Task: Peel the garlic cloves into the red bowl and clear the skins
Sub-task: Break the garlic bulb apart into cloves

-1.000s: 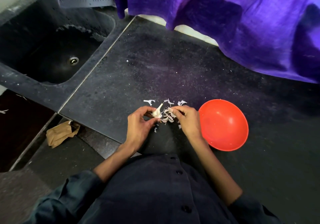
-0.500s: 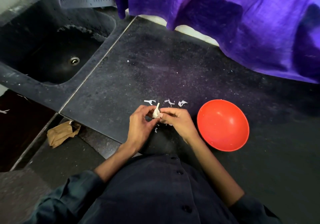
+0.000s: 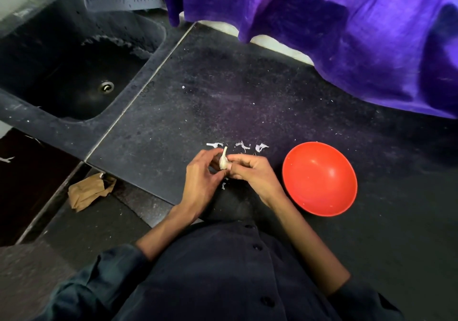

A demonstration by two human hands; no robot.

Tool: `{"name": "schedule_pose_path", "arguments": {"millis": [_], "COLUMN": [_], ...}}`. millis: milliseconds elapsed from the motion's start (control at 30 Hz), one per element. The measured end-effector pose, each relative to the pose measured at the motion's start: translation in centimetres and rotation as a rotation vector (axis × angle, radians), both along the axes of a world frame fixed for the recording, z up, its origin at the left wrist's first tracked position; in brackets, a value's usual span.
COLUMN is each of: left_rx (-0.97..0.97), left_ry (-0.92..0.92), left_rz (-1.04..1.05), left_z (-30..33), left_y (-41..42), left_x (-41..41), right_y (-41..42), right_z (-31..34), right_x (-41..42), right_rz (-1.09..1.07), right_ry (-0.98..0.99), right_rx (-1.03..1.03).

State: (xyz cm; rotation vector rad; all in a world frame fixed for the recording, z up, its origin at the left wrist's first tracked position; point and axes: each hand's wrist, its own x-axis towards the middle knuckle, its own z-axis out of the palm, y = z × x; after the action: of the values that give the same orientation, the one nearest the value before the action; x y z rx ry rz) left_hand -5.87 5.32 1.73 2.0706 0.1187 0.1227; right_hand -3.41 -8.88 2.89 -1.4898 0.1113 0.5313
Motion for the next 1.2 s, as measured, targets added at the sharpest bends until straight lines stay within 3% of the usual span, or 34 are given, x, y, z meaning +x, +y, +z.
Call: {"name": "schedule_pose_path", "arguments": {"millis": [200,433,667,1200], "left_rx": [0.006,0.046,-0.027,0.151], "left_ry": [-0.026,-0.02,-0.019,0.022], "left_rz": [-0.03,-0.041,-0.005,-0.022], "left_z": [0.3,0.2,0.6,0.1], "left_y": [0.0,0.0,-0.3,0.0], "left_x": [-0.1,-0.1,-0.1,0.1], "right_y": [-0.3,0.6,0.5,1.3], "right_z": [-0.1,-0.1,0.7,0.0], "right_x": [0.0,-0.3,-0.4,-0.5], "right_rz": [-0.014,-0.034,-0.111,-0.057], "right_ry": [0.08,-0.004,0.085,0.013], "right_rx": [0.06,-0.037,0.081,-0.006]}}
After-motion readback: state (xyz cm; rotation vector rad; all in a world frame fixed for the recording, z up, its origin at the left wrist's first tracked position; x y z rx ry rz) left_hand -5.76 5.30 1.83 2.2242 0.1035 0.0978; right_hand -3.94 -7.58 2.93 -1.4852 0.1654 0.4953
